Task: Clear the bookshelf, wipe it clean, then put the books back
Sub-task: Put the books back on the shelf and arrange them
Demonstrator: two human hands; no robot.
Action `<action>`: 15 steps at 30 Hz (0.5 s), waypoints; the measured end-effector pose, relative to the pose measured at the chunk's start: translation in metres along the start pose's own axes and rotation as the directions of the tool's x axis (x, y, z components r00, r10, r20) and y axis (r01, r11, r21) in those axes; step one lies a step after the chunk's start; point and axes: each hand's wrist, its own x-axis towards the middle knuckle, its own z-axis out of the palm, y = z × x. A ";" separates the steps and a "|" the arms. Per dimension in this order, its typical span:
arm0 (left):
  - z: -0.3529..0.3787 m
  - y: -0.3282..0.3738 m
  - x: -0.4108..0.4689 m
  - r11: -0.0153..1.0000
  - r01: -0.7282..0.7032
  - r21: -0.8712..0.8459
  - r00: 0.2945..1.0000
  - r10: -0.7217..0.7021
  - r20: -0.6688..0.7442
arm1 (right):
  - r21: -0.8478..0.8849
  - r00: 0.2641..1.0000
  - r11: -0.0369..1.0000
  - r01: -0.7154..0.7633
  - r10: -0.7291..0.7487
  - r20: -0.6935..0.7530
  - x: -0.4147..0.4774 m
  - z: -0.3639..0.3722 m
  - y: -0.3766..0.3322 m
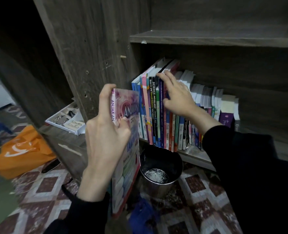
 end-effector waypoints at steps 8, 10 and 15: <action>-0.022 0.019 -0.011 0.995 -0.004 -0.105 0.989 0.019 0.150 | 0.324 0.962 0.920 -0.221 0.260 -0.083 -0.017 -0.024 0.023; -0.021 0.023 -0.010 0.991 0.002 -0.130 0.988 0.019 0.156 | 0.260 0.964 0.933 -0.250 0.264 -0.019 -0.024 -0.025 0.034; -0.022 0.027 -0.002 0.987 0.037 -0.155 0.985 -0.010 0.175 | 0.169 0.985 0.972 -0.160 0.146 0.094 -0.029 -0.032 0.042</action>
